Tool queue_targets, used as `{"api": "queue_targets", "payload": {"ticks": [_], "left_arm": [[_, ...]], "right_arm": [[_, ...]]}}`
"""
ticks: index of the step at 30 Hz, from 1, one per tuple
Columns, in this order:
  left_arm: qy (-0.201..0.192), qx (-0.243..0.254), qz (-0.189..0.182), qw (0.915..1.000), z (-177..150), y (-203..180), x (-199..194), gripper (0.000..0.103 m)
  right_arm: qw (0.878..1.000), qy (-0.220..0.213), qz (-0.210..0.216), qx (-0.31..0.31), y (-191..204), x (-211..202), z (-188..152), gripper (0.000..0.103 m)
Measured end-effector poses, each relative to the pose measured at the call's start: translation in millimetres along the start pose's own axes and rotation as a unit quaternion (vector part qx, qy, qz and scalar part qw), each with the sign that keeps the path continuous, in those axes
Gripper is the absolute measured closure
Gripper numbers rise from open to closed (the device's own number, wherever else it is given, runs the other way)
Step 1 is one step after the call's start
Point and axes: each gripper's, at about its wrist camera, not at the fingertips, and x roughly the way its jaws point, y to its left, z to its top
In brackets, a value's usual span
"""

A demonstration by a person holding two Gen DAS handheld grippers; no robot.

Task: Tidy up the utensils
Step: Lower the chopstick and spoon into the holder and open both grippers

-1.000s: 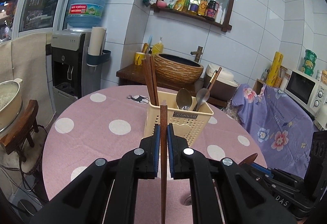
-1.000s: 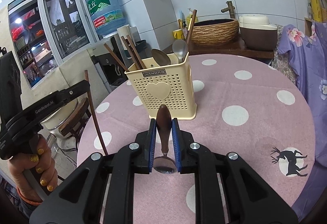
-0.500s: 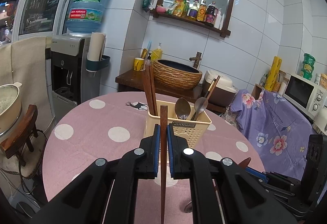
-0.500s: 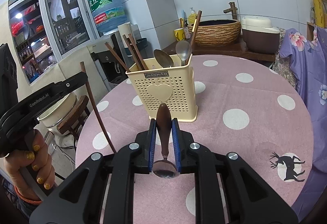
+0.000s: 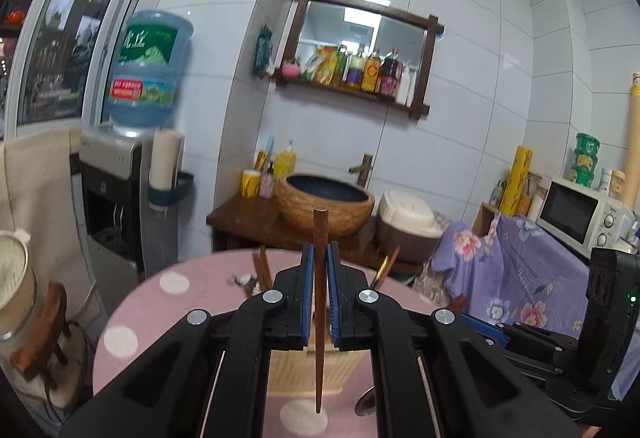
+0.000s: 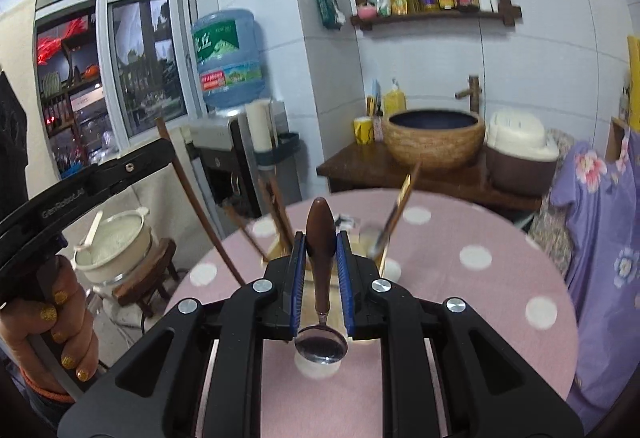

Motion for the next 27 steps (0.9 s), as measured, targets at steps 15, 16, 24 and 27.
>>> {"api": "queue_targets", "payload": {"ticks": [15,16,24,27], "left_arm": [[0.017,-0.013,0.056,0.9982,21,12,79,0.095],[0.022,-0.011,0.058,0.9980,15,13,82,0.095],[0.057,-0.008,0.065,0.9962,-20,16,97,0.095],[0.072,-0.005,0.068,0.9951,-33,17,102,0.095]], "right_arm": [[0.999,-0.010,-0.045,-0.017,-6,77,33,0.087],[0.999,-0.007,-0.046,-0.017,-7,80,28,0.087],[0.999,0.019,-0.046,-0.017,-9,99,-5,0.087],[0.998,0.028,-0.045,-0.015,-10,104,-14,0.087]]}}
